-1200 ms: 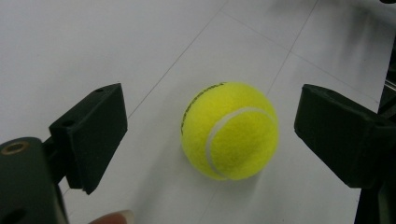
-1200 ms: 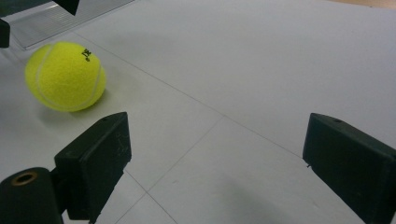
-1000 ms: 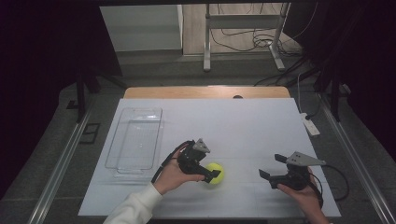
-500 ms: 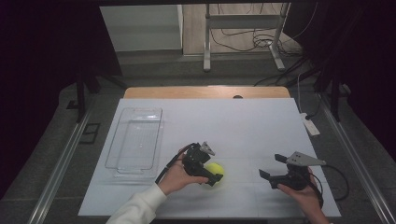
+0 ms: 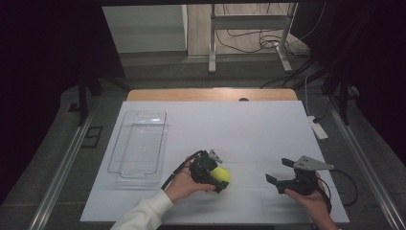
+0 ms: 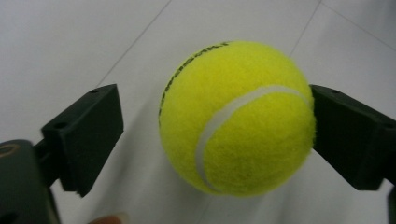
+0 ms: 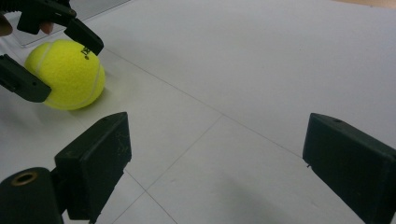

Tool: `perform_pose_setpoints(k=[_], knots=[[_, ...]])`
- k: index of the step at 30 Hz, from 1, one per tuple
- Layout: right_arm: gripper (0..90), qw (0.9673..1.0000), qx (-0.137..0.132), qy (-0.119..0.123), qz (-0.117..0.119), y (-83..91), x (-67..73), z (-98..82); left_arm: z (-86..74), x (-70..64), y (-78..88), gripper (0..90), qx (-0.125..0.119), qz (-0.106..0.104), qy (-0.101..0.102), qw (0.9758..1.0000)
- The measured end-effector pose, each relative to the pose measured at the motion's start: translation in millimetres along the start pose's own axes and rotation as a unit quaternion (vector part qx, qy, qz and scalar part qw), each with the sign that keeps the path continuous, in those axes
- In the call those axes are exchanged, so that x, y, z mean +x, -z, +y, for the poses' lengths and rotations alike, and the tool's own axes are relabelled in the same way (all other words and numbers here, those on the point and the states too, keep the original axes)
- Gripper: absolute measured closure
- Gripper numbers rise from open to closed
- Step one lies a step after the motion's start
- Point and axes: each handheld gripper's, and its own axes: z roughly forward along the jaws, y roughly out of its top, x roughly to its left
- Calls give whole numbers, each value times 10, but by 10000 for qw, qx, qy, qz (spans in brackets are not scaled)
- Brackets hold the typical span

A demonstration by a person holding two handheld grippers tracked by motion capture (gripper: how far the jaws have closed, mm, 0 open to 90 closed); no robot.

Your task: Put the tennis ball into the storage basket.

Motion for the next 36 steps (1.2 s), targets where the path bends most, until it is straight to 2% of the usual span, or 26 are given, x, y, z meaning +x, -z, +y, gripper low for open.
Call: perform_pose_setpoints(k=[5,6,12,24,36], knots=[[82,10000,-2,0,-10,3,0,1,-5,-18,19,247,-13,-210,-79,9997],[82,10000,-1,-1,-10,2,0,0,-6,-23,19,259,-12,-201,-100,9997],[82,10000,6,8,-25,2,1,0,-9,-11,27,267,1,-232,-80,9997],[83,10000,-1,6,-54,5,0,0,-9,-26,42,271,-4,-147,-108,9998],[85,10000,-28,-19,-74,17,-6,-1,-18,9,150,271,-142,-125,-86,9998]])
